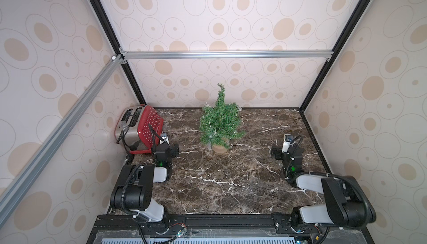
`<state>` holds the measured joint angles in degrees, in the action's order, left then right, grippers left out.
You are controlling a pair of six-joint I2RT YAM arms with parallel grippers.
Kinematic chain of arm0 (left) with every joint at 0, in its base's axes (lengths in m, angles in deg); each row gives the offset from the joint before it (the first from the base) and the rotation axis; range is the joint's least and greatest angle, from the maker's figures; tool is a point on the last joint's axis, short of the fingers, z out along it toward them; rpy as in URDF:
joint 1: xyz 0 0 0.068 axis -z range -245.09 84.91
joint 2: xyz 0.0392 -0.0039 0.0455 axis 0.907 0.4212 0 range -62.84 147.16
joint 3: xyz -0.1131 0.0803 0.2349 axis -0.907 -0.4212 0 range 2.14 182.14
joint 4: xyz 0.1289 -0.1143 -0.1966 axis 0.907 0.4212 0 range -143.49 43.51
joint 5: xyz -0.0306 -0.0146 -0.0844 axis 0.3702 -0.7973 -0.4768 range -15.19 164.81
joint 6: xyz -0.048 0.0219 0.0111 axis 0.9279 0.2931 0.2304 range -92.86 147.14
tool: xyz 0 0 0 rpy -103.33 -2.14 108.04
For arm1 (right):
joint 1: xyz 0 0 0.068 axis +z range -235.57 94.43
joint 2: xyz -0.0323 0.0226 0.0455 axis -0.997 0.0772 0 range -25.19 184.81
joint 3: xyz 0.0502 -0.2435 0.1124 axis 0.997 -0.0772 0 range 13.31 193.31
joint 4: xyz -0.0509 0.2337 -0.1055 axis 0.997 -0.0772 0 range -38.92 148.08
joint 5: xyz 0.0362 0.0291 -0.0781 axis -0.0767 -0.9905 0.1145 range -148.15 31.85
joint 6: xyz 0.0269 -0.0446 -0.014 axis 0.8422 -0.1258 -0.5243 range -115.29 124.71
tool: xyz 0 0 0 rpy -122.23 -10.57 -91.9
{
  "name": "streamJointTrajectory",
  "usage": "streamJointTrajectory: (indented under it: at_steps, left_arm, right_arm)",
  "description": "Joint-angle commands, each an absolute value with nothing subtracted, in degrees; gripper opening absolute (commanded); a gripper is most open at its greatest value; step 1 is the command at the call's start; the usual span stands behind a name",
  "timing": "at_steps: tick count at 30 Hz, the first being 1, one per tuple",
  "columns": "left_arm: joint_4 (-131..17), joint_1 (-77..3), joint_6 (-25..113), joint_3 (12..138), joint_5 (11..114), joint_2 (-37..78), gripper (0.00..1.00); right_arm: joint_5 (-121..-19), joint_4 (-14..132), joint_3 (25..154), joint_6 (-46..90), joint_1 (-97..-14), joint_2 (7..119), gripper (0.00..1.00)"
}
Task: Wrap string light around the christmas tree
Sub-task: Reset both arms
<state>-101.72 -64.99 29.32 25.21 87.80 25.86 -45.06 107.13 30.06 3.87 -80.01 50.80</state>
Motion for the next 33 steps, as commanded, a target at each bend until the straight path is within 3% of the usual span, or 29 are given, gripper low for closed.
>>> streamJointTrajectory:
  at_steps: [1, 9, 33]
  left_arm:
    - [-102.0, -65.3, 29.9, 26.4, 88.3, 25.3, 0.99]
    - [-102.0, -65.3, 29.9, 26.4, 88.3, 25.4, 0.99]
    - [-102.0, -65.2, 29.9, 26.4, 88.3, 25.3, 0.99]
  right_arm:
    - [-45.6, 109.3, 29.2, 3.5, -79.9, 51.2, 1.0]
    - [-46.3, 110.4, 35.0, 3.0, -80.0, 63.9, 1.0]
    - [-48.1, 104.8, 37.0, 3.7, -80.9, 63.1, 1.0]
